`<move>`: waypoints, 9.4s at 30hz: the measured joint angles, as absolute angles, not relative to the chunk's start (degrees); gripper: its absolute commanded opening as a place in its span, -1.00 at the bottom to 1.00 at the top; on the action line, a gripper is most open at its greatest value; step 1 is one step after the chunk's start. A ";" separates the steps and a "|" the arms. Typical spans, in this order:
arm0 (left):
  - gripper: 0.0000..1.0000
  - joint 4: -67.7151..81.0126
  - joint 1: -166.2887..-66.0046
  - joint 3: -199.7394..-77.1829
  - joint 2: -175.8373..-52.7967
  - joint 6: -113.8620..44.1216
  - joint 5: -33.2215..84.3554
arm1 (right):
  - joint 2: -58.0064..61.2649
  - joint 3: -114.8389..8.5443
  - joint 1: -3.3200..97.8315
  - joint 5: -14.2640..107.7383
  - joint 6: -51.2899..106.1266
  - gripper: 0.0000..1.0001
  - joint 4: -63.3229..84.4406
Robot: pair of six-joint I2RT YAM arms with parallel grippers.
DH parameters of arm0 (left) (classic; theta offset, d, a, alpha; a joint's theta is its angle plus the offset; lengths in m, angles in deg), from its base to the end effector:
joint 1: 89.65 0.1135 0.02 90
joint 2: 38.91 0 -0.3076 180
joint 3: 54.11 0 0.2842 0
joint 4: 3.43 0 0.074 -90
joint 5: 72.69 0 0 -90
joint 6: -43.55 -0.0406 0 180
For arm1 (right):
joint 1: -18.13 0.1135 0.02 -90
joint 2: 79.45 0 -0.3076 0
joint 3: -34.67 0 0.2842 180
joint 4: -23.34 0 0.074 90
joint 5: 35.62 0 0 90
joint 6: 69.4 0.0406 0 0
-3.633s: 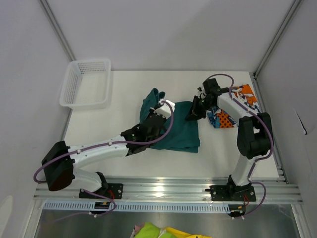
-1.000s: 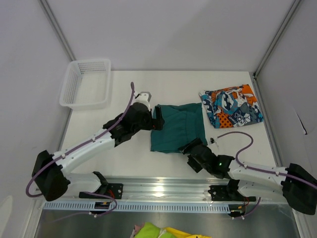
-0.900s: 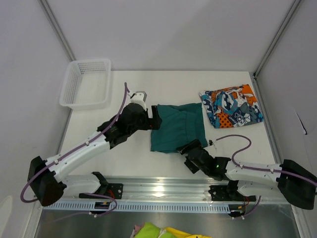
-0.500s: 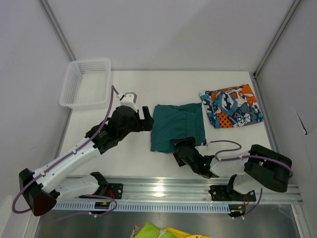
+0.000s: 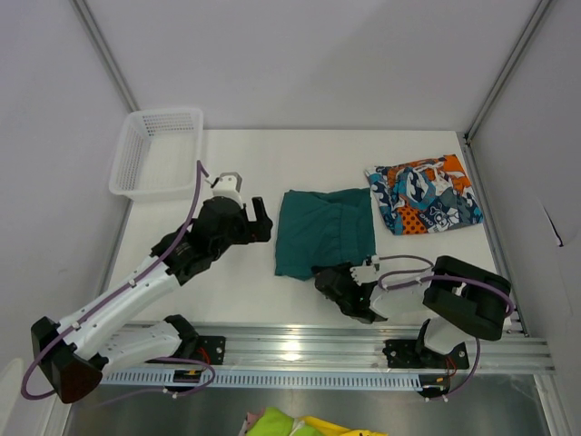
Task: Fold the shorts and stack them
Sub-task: Fold the shorts, then neatly place the folded shorts to the corner
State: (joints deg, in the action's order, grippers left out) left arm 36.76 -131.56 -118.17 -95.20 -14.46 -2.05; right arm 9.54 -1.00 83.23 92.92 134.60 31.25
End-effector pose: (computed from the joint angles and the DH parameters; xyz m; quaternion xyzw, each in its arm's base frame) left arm 0.1769 -0.1407 0.3476 -0.0060 0.8677 -0.1676 0.4680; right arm 0.1318 0.2239 0.1178 0.4755 0.7433 0.3557 0.3082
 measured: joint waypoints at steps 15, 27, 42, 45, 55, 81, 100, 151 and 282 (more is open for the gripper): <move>0.98 41.29 -122.92 -118.15 -92.19 -14.31 -1.59 | 16.16 -18.11 83.99 61.67 88.33 -1.00 33.96; 0.98 38.20 -122.82 -113.27 -95.23 -13.22 2.54 | -5.98 -3.73 62.97 46.67 71.15 -0.88 14.42; 0.98 35.56 -122.60 -108.55 -94.90 -12.34 4.71 | 9.19 -13.52 43.56 39.33 68.37 -1.00 17.15; 0.98 33.66 -122.55 -108.36 -96.03 -12.36 5.56 | 10.52 -17.30 43.45 39.96 67.48 -0.80 16.45; 0.95 27.17 -122.18 -111.20 -112.10 -14.37 9.56 | 10.72 -21.74 46.62 38.76 62.65 0.33 12.63; 0.51 17.20 -110.14 -120.44 -131.16 -22.09 25.23 | 17.28 -25.89 38.12 24.51 57.29 0.33 14.05; -0.47 14.97 -109.66 -124.70 -137.56 -23.05 34.67 | 21.04 -28.36 37.94 20.45 56.85 -0.94 17.85; -1.00 7.69 -107.08 -115.33 -123.33 -17.54 28.92 | 28.07 -41.00 40.63 17.89 54.80 -0.99 18.51; -1.00 34.20 -126.60 -141.23 -141.87 -11.82 5.84 | 26.65 -61.89 45.22 41.45 40.83 -1.00 -18.47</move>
